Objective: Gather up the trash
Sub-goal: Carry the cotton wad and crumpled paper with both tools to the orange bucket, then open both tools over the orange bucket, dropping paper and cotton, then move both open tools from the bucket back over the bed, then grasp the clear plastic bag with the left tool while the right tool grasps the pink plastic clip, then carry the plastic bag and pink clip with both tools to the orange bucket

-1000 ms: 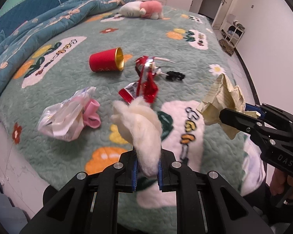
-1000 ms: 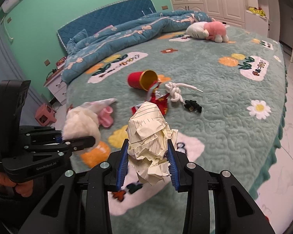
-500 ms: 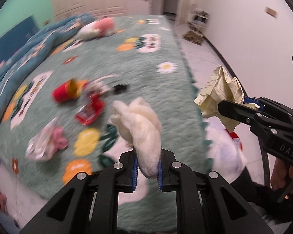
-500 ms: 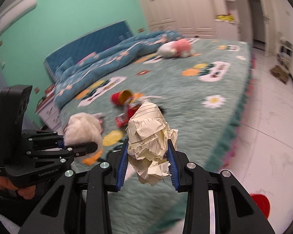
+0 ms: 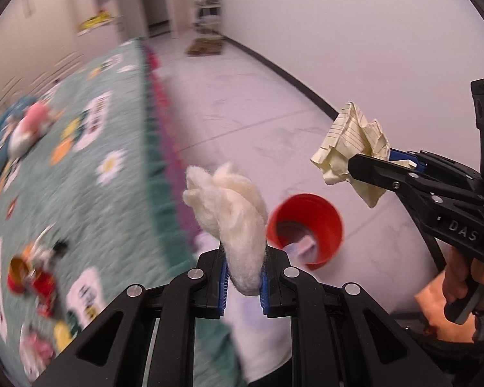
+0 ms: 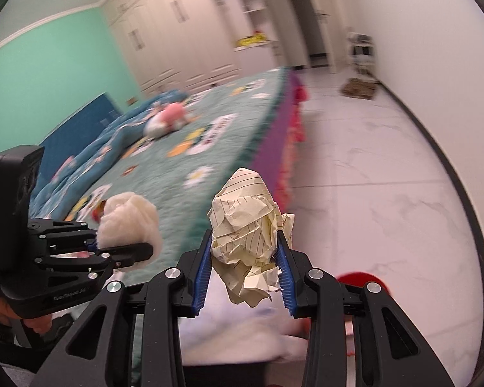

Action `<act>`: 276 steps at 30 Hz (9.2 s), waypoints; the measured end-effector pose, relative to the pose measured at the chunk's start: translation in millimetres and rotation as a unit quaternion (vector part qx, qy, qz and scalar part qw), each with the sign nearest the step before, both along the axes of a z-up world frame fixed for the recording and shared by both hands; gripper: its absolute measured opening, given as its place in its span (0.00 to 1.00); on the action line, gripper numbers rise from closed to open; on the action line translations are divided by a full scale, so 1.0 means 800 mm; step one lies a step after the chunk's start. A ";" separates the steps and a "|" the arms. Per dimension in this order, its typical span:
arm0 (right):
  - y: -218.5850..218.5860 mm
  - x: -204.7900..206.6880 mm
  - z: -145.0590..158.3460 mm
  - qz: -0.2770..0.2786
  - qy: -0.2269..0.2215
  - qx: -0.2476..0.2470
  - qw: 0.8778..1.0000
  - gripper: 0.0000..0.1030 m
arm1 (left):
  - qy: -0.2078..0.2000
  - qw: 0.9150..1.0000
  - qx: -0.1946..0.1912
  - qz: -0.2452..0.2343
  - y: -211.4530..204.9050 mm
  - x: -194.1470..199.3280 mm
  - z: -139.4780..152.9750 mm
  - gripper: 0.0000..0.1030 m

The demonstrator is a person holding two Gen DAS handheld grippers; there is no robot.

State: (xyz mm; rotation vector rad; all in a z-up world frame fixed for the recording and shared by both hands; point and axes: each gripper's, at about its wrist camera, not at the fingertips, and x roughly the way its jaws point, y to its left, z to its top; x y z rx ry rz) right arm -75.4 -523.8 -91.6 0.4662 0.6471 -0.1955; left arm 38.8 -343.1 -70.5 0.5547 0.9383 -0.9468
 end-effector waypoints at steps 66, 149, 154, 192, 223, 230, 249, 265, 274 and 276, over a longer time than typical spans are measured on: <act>-0.191 -0.015 -0.208 -0.147 0.131 0.096 0.976 0.56 | 0.070 0.980 0.131 -0.134 -0.237 -0.031 -0.197 0.92; 0.308 0.252 0.005 0.304 0.049 -0.023 0.951 0.59 | 0.007 0.938 -0.030 0.345 0.329 0.133 -0.011 0.92; 0.357 0.287 -0.002 0.337 0.059 -0.028 0.939 0.59 | 0.005 0.916 -0.031 0.399 0.394 0.147 -0.011 0.92; 0.539 0.400 -0.077 0.461 0.124 -0.039 0.878 0.59 | 0.101 0.865 -0.043 0.489 0.578 0.234 -0.116 0.29; 0.595 0.417 -0.106 0.512 0.098 -0.102 0.847 0.23 | 0.081 0.865 -0.039 0.494 0.579 0.221 -0.098 0.26; 0.552 0.364 -0.042 0.499 0.052 -0.076 0.861 0.23 | 0.040 0.874 -0.052 0.481 0.549 0.181 -0.040 0.26; 0.291 0.179 0.050 0.303 -0.033 -0.052 0.951 0.23 | -0.022 0.953 -0.077 0.291 0.317 0.094 0.060 0.26; 0.038 0.008 0.012 0.042 -0.012 -0.018 0.999 0.23 | 0.009 0.998 -0.058 0.039 0.049 0.044 0.036 0.26; -0.061 -0.045 -0.060 -0.059 0.042 0.021 0.997 0.23 | 0.058 0.996 -0.028 -0.059 -0.072 0.015 -0.023 0.26; -0.082 -0.054 -0.085 -0.076 0.058 0.034 0.995 0.23 | 0.079 0.994 -0.021 -0.071 -0.098 0.013 -0.040 0.26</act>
